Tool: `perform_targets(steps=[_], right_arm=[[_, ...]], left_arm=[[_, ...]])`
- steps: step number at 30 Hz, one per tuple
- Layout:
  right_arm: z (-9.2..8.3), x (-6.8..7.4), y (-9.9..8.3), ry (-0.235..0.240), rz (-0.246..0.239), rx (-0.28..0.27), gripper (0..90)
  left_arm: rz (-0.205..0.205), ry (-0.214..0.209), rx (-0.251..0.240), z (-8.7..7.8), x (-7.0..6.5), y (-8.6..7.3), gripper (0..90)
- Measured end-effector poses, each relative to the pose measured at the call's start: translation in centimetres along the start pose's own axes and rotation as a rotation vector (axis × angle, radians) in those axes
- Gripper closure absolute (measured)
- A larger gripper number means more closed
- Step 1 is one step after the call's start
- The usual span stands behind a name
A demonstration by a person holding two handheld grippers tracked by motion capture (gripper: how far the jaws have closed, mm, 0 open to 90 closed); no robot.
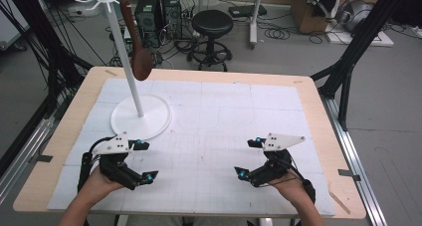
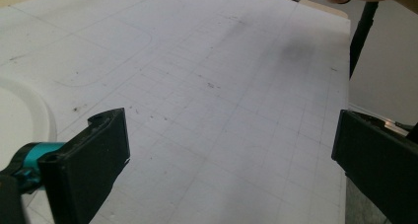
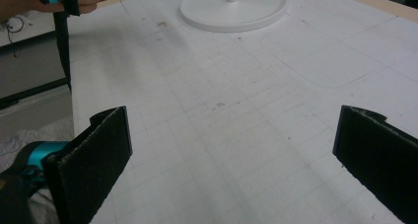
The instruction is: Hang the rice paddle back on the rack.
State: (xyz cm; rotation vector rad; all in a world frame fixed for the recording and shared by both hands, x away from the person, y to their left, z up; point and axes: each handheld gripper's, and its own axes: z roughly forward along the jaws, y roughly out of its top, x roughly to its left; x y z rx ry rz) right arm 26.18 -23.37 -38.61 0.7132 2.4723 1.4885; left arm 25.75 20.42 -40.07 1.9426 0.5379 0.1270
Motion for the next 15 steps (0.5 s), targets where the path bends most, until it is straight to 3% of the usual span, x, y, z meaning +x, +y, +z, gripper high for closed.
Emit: perform_targets(steps=[15], right_arm=[[-0.03, -0.08, -0.79, 0.012, 0.012, -0.008, 0.8]], left_arm=[[0.002, 0.011, -0.001, 0.13, 0.26, -0.07, 1.7]])
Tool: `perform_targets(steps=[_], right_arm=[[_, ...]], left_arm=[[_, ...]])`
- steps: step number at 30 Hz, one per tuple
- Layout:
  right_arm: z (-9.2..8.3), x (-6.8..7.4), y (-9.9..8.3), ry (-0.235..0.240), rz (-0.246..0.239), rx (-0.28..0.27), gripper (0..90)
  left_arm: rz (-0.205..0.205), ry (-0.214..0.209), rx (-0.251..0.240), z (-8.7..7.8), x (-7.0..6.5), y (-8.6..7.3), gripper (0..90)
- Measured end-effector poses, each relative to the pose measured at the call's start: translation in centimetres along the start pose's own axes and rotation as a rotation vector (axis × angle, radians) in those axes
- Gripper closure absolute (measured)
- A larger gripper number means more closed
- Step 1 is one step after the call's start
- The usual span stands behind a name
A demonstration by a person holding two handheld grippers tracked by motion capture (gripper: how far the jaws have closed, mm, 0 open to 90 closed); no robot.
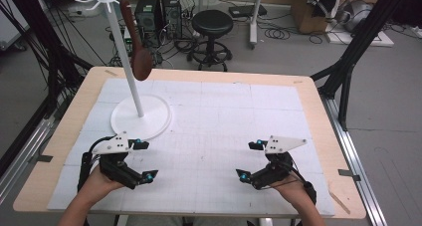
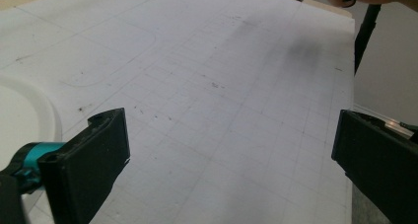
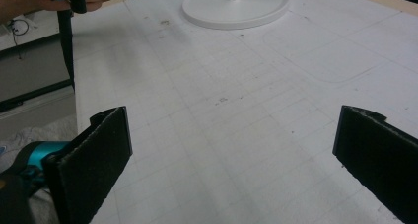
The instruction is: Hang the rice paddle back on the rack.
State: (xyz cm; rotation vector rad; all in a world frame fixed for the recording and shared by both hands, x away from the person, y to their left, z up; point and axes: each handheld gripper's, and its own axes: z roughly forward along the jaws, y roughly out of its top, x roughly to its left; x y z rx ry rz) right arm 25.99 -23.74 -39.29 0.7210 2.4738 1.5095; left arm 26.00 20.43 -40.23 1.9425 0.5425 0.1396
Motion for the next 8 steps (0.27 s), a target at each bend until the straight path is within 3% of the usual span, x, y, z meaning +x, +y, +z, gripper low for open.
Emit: perform_targets(steps=[8], right_arm=[[0.16, -0.2, -0.41, -0.005, 0.007, 0.013, 0.8]], left_arm=[[-0.005, 0.017, 0.009, 0.15, 0.33, -0.07, 1.7]])
